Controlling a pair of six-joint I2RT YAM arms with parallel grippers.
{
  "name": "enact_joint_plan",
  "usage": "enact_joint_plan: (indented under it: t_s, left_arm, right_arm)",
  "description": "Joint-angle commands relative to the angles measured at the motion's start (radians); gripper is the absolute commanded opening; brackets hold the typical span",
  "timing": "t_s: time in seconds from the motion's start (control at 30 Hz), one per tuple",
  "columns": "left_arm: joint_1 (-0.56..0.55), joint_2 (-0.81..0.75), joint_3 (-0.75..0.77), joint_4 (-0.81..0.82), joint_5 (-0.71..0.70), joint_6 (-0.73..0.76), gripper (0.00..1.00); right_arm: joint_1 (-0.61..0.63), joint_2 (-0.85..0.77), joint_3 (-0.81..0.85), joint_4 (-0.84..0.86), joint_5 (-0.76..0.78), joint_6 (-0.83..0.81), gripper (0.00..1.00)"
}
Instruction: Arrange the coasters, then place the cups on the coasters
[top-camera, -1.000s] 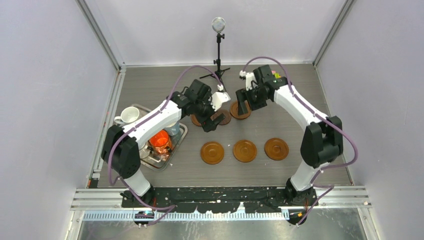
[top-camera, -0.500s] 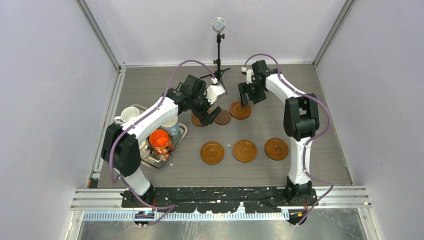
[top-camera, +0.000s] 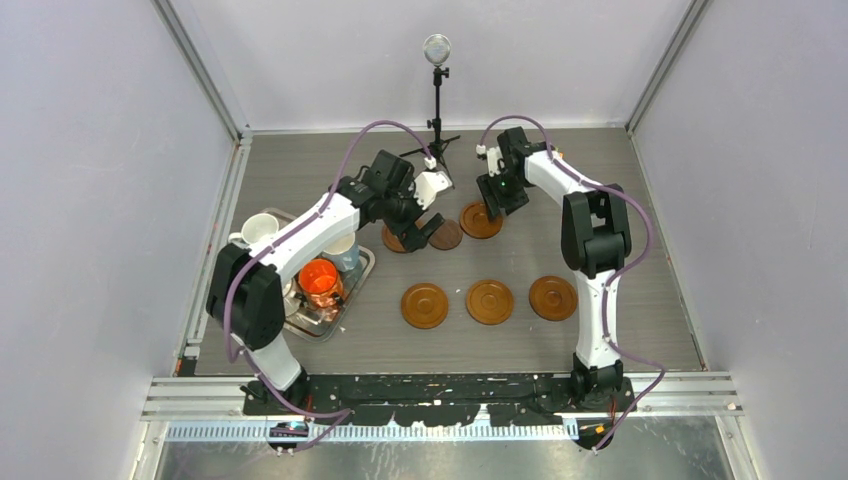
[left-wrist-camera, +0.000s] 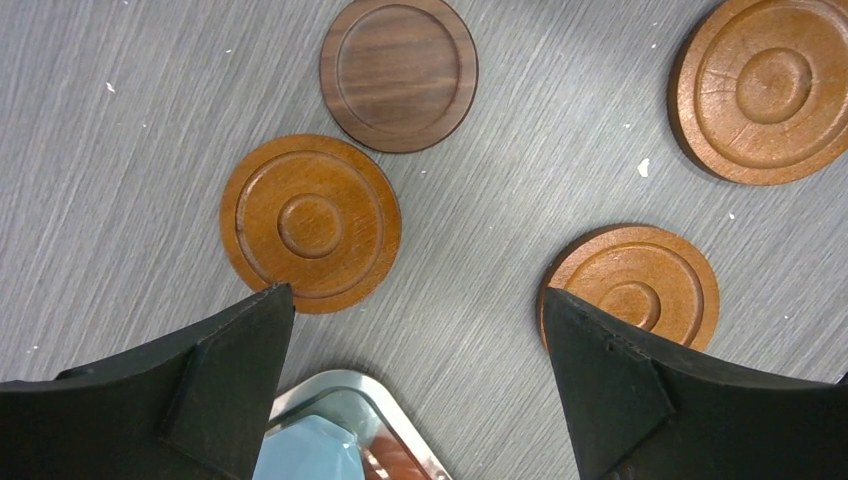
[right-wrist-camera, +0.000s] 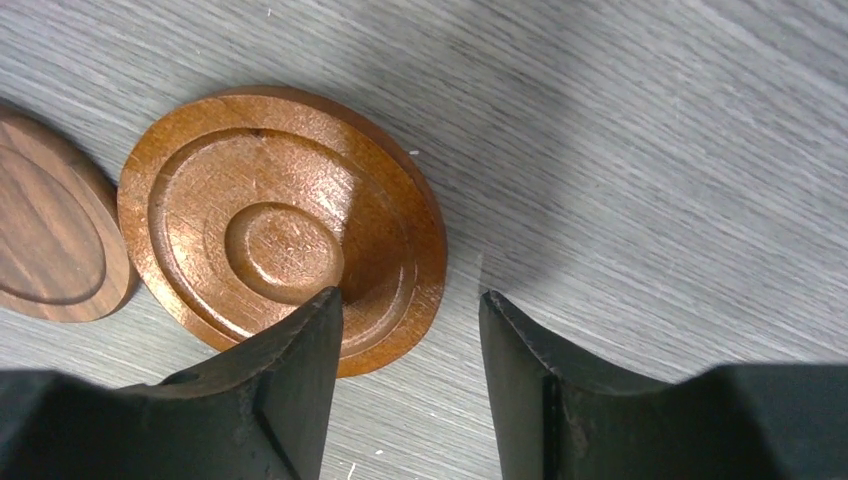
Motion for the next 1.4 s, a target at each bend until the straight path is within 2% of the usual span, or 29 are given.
enact_joint_plan:
  t_s: [0.0, 0.13, 0.37, 0.63, 0.8, 0.93, 1.07, 1.23, 1.37]
  left_arm:
    - [0.0, 0.035, 0.016, 0.044, 0.006, 0.03, 0.96]
    - [0.0, 0.072, 0.017, 0.069, 0.009, 0.037, 0.96]
    - [0.001, 0.099, 0.046, 0.075, 0.009, 0.017, 0.96]
    - [0.001, 0.089, 0.032, 0.08, -0.025, 0.014, 0.95]
    - [0.001, 0.093, 0.034, 0.08, -0.043, 0.044, 0.96]
    - [0.0, 0.107, 0.041, 0.081, -0.038, 0.051, 0.95]
    - [0.0, 0.132, 0.06, 0.082, -0.022, 0.049, 0.94]
    - [-0.001, 0.192, 0.104, 0.09, -0.012, 0.051, 0.88]
    - [-0.001, 0.249, 0.152, 0.115, -0.02, 0.025, 0.87]
  right_arm:
    - [0.005, -0.027, -0.051, -0.014, 0.054, -0.014, 0.54]
    - [-0.012, -0.067, -0.117, 0.006, 0.054, 0.014, 0.56]
    - [-0.015, -0.096, -0.094, 0.061, 0.001, 0.077, 0.63]
    - [0.002, 0.015, 0.062, 0.025, -0.001, 0.079, 0.64]
    - [0.023, 0.057, 0.089, 0.008, 0.023, 0.067, 0.63]
    - [0.024, 0.058, 0.051, 0.0, 0.067, 0.038, 0.61]
    - [0.019, 0.019, -0.008, -0.009, 0.102, 0.007, 0.53]
    - [-0.017, -0.059, -0.143, -0.006, 0.124, -0.027, 0.43]
    - [-0.077, -0.136, -0.261, 0.013, 0.126, -0.032, 0.4]
